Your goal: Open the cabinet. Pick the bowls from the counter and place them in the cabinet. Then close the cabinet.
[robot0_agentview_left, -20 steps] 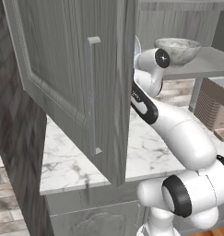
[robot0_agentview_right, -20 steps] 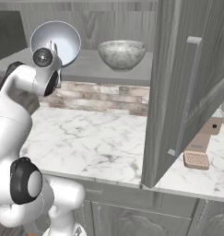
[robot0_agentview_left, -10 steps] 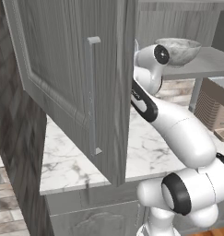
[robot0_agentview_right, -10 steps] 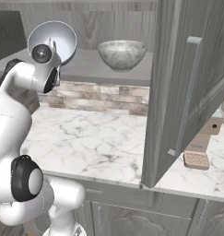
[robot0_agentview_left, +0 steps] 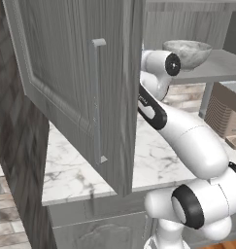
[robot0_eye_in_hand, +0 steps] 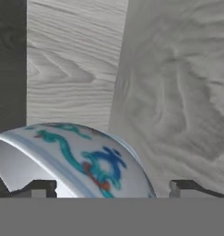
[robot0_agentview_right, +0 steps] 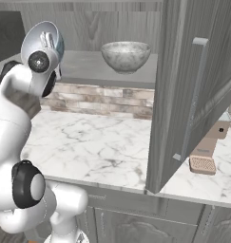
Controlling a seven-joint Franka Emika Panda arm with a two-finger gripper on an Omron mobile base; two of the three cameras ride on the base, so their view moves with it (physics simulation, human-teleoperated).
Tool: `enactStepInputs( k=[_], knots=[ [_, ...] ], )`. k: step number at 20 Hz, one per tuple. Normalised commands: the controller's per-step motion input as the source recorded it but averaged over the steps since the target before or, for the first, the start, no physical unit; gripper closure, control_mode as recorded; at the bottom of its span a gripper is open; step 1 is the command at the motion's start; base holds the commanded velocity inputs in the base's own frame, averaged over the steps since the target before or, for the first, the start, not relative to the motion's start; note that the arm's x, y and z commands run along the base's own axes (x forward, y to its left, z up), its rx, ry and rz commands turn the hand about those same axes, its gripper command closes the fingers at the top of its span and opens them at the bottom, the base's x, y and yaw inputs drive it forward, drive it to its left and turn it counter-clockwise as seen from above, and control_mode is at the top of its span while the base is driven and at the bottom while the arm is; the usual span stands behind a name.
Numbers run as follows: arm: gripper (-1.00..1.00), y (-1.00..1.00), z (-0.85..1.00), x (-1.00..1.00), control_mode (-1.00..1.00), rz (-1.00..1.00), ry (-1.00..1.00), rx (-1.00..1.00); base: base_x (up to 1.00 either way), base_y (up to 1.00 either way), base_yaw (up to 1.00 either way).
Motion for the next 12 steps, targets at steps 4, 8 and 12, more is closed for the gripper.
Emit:
enactStepInputs(
  k=[4,8,12],
  knots=[
    [-1.00,0.00,0.05,0.00,-1.00,0.00,-0.13,0.00,0.00,0.00,0.00],
    [-1.00,0.01,-0.18,0.21,-1.00,0.00,0.02,0.00,0.00,0.00,0.00],
    [-1.00,0.09,-0.44,0.52,-1.00,0.00,0.16,0.00,0.00,0.00,0.00]
  ],
)
